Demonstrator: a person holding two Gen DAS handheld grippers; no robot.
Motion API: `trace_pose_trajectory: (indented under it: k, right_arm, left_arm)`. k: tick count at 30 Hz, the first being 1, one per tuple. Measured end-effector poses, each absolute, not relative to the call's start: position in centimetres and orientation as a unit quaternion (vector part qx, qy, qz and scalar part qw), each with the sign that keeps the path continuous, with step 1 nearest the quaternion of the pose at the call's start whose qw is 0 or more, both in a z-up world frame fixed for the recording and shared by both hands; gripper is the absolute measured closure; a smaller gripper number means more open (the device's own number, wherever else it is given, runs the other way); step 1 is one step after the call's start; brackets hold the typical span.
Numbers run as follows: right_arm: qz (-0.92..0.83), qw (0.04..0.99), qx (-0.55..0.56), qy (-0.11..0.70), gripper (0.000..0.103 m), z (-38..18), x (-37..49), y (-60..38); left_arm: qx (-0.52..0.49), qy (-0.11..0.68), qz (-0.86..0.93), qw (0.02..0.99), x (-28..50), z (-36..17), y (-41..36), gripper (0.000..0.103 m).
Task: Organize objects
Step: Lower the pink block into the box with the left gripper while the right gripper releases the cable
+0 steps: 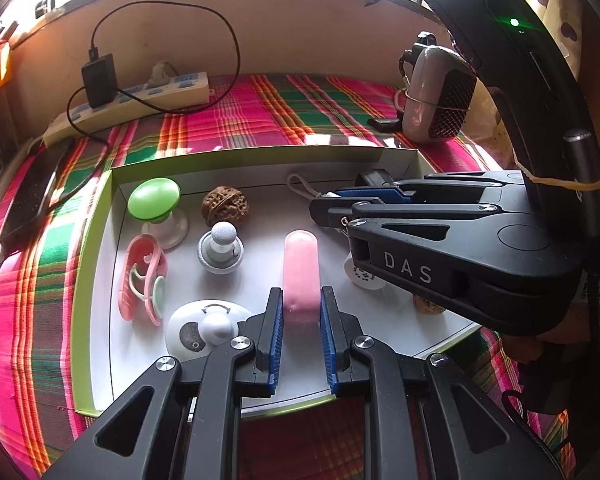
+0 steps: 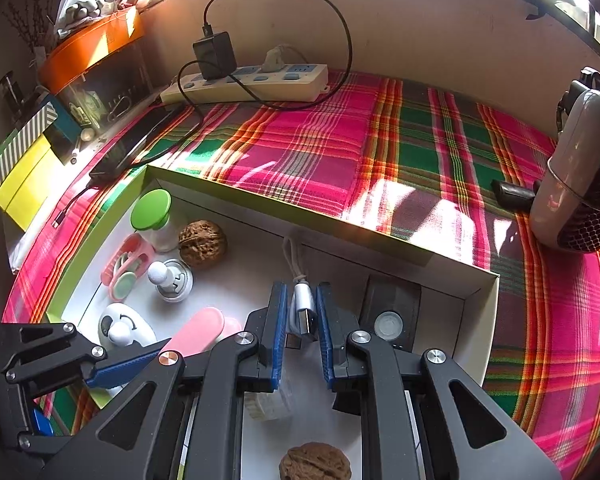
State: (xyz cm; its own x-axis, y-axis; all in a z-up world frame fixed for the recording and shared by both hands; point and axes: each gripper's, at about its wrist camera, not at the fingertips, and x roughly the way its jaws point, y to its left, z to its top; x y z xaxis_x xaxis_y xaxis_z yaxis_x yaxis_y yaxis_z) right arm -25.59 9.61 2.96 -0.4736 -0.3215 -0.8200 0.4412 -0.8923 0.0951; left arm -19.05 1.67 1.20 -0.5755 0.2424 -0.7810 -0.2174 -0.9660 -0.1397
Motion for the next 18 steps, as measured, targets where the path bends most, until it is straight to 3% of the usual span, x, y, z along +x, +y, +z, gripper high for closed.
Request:
trace_pose_trajectory:
  k: [18]
  right_arm:
    - [-0.856,0.220,0.463,0.067,0.086,2.98,-25.33,9.50]
  left_arm:
    - [-0.443,-0.014,0.887,0.128,-19.13,1.15,1.64,0.087]
